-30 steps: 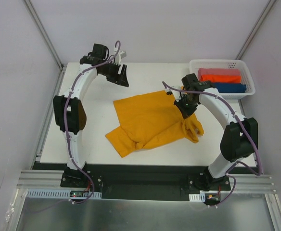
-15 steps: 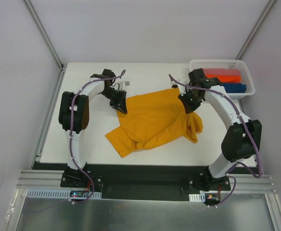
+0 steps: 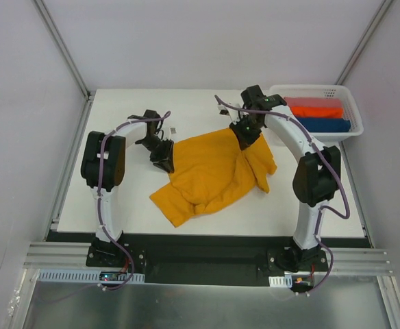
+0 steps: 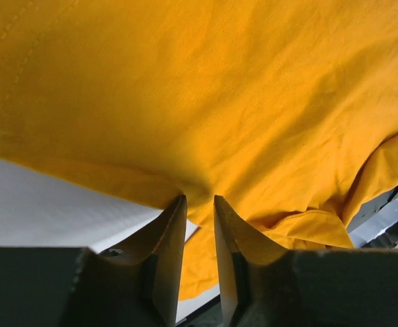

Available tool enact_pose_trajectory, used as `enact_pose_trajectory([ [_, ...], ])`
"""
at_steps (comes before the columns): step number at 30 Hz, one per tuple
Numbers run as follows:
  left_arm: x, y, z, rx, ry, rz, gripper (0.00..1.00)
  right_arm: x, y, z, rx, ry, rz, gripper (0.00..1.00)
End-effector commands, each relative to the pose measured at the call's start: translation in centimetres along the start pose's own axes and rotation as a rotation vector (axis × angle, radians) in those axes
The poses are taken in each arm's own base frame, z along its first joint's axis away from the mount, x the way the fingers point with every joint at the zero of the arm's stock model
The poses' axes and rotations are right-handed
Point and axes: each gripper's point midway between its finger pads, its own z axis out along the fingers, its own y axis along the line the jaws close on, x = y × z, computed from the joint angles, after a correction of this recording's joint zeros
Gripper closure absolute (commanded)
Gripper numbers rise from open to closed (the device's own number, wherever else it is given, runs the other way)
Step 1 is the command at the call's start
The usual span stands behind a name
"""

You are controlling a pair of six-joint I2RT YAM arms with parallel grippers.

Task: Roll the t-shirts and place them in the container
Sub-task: Flatten out the T-shirt at the center of the board.

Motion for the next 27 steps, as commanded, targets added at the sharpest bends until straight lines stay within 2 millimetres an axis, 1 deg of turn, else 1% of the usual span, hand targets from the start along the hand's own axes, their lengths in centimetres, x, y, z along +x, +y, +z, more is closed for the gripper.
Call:
enact_pose_trajectory([
  [1,2.9,3.1,-1.3,-0.207,0.035,-0.012,0.73,-2.9,2.3,-1.2,-0.046,-0.05,-0.032,1.0],
  [2,3.7,3.9,-2.2,-0.249,0.049,-0.021,0.73,-3.1,2.5,-1.1,-0.051,-0.05,-0.036,0.99],
  [3,4.8,4.0,-2.8,-0.25,0.07,-0.041,0.73,-3.2,2.9,-0.8,-0.057,-0.044,-0.041,0.99],
  [4,5.5,3.6,-3.8,-0.237,0.071,-0.044,0.71,-3.4,3.0,-0.8,-0.058,-0.048,-0.048,0.99],
  [5,8.3,3.8,-4.2,-0.229,0.155,-0.063,0.7,-3.4,3.1,-0.8,-0.057,-0.047,-0.049,0.99],
  [6,9.7,3.7,-4.5,-0.219,0.2,-0.077,0.69,-3.4,3.1,-0.8,-0.054,-0.047,-0.045,0.99],
  [7,11.5,3.2,-5.0,-0.188,0.258,-0.081,0.68,-3.5,3.2,-0.8,-0.052,-0.049,-0.044,0.99],
  [8,14.1,1.8,-5.2,-0.102,0.338,-0.118,0.68,-3.4,3.2,-0.9,-0.048,-0.048,-0.043,0.99],
  [9,14.9,1.3,-5.2,-0.07,0.341,-0.106,0.71,-3.2,3.0,-1.0,-0.036,-0.044,-0.041,0.99],
  [10,14.5,0.4,-6.5,-0.061,0.268,-0.062,0.83,-3.2,3.0,-1.6,-0.021,-0.052,-0.042,0.99],
  [11,13.5,-0.5,-7.2,-0.032,0.2,-0.031,0.85,-2.5,3.0,-1.5,-0.013,-0.039,-0.037,0.99],
  [12,12.6,-1.6,-8.1,-0.002,0.14,-0.005,0.88,-2.3,2.4,-1.7,0.025,-0.037,-0.037,1.0],
  [13,11.6,-2.9,-9.2,0.03,0.076,0.025,0.87,-2.2,2.3,-2.8,0.054,-0.056,-0.039,0.99],
  [14,9.4,-4.1,-10.7,0.051,-0.004,0.065,0.86,-1.0,2.3,-2.3,0.066,-0.028,-0.032,0.99],
  [15,7.8,-5.2,-11.4,0.086,-0.061,0.099,0.86,-0.8,1.5,-2.6,0.113,-0.027,-0.032,0.99],
  [16,6.2,-5.7,-11.8,0.095,-0.105,0.119,0.86,-0.4,1.3,-2.7,0.132,-0.02,-0.03,0.99],
  [17,3.8,-6.4,-13.1,0.094,-0.18,0.153,0.88,-0.2,1.0,-2.8,0.152,-0.02,-0.029,1.0],
  [18,1.5,-6.5,-12.7,0.1,-0.217,0.163,0.9,0.4,0.4,-2.6,0.166,-0.004,-0.018,0.99],
  [19,0.0,-6.7,-12.7,0.107,-0.235,0.138,0.94,0.5,0.3,-2.5,0.171,0.002,-0.014,0.99],
  [20,-2.7,-7.6,-13.8,0.106,-0.291,0.172,1.0,0.7,-0.1,-1.9,0.173,0.017,-0.005,1.0],
  [21,-4.1,-7.8,-13.5,0.11,-0.29,0.145,1.0,0.6,-0.6,-2.0,0.19,0.02,0.001,0.99],
  [22,-5.4,-7.3,-10.9,0.105,-0.238,0.124,1.0,0.5,-0.8,-1.8,0.193,0.022,0.002,0.99],
  [23,-7.3,-8.0,-11.1,0.094,-0.271,0.158,1.0,0.4,-1.0,-1.7,0.196,0.024,0.004,0.99],
  [24,-8.2,-7.2,-8.6,0.081,-0.226,0.142,1.0,0.4,-1.4,-1.5,0.202,0.027,0.01,0.99],
  [25,-8.7,-7.8,-7.5,0.088,-0.214,0.145,1.0,0.1,-1.6,-1.6,0.207,0.021,0.006,0.99],
  [26,-9.8,-8.5,-7.2,0.094,-0.226,0.157,1.0,0.1,-1.9,-1.6,0.21,0.022,0.01,0.99],
  [27,-10.1,-8.0,-5.1,0.094,-0.191,0.141,1.0,0.1,-2.1,-1.5,0.215,0.025,0.015,0.99],
])
